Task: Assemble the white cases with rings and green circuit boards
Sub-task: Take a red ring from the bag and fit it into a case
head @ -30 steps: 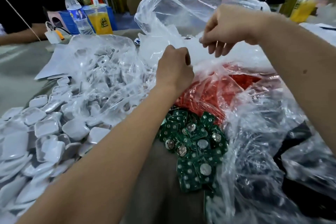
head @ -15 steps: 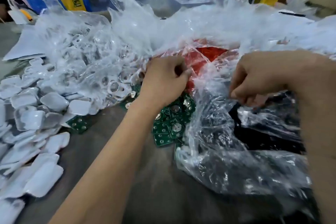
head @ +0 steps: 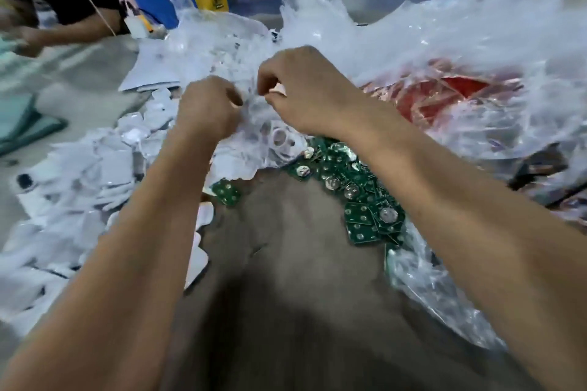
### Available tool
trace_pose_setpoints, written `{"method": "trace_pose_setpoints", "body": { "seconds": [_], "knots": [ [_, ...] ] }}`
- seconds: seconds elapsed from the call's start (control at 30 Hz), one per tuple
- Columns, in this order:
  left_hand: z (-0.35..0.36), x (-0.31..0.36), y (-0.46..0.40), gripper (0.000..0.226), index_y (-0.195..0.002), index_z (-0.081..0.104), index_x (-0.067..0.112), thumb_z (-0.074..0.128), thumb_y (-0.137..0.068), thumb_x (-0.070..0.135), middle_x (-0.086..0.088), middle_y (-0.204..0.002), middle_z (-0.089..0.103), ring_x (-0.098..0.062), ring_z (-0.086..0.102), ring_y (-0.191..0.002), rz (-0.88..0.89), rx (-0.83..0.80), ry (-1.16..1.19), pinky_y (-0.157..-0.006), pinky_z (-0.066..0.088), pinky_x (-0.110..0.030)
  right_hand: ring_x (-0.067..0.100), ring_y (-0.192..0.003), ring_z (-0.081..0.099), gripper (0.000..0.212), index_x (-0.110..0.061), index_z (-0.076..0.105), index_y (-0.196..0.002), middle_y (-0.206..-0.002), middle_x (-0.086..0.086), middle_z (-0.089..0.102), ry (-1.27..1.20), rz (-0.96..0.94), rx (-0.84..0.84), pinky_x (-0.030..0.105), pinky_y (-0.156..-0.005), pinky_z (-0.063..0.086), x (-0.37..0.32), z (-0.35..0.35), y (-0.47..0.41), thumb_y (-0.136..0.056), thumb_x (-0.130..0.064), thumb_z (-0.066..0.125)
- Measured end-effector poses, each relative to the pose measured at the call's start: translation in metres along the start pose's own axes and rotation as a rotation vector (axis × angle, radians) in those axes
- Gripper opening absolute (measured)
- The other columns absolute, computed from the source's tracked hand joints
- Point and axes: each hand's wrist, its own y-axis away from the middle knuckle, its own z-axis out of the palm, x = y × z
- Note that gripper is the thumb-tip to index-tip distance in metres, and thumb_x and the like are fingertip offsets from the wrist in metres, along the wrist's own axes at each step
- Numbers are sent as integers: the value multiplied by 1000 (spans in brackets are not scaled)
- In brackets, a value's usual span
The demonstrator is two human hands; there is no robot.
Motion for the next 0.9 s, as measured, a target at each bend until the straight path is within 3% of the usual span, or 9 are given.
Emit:
{"method": "trace_pose_setpoints", "body": {
  "seconds": [0.1,0.2,0.3,0.4,0.53,0.67,0.77,0.8,0.9],
  "knots": [
    [5,-4,0,20,-108,74,12,65,-90,16,-19,-111,71,-40,64,-105,67,-146,-96,-87,50,-38,29,-120,60,29,-9,66,-127,-130,13,67,91,-88,-117,30,-90,41,-8,23,-37,-101,-10,53],
    [9,-7,-5,18,-97,69,12,70,-88,28,-18,-102,70,-40,65,-97,57,-120,-167,-80,52,-40,32,-111,63,28,-9,62,-125,-126,16,64,230,-43,-290,36,-86,49,1,41,-53,-97,-4,59],
    [10,-12,-8,10,-91,73,11,73,-82,16,-15,-96,71,-37,66,-89,-51,-60,-125,-71,51,-38,31,-101,64,32,-13,64,-124,-121,14,63,303,-15,-359,39,-83,54,7,46,-54,-92,-11,68],
    [12,-11,-6,11,-91,72,11,68,-81,11,-14,-93,69,-35,62,-82,-108,-29,-85,-66,44,-36,26,-88,55,43,-25,60,-125,-115,7,57,338,-46,-371,36,-70,46,6,50,-49,-85,-23,75],
    [12,-6,0,16,-94,73,12,63,-82,9,-15,-95,69,-36,63,-84,-147,-11,-58,-68,48,-37,27,-85,48,22,-24,59,-109,-101,6,54,292,-18,-278,35,-67,37,6,59,-41,-91,-15,68],
    [7,-9,6,28,-96,72,13,60,-76,-3,-13,-100,69,-37,67,-94,-215,74,-23,-73,55,-40,31,-87,58,42,-15,59,-125,-107,11,57,316,30,-181,37,-66,42,3,57,-34,-86,-12,73],
    [4,-12,8,33,-101,67,12,59,-74,-5,-11,-101,65,-34,61,-93,-220,168,-27,-67,45,-37,29,-77,58,33,-7,55,-115,-83,6,47,246,50,-48,32,-55,39,9,50,-29,-84,-3,67],
    [3,-13,9,33,-102,66,12,58,-74,-5,-11,-100,64,-33,59,-89,-218,175,-4,-67,43,-36,29,-77,59,28,-7,58,-112,-85,7,52,193,59,-8,33,-56,45,13,45,-27,-85,-2,65],
    [2,-12,12,27,-99,68,9,56,-78,-3,-11,-98,66,-33,59,-86,-218,178,70,-68,43,-34,31,-92,68,26,-10,74,-109,-102,14,72,50,66,175,37,-83,58,25,28,-21,-88,-6,59]
  ]
}}
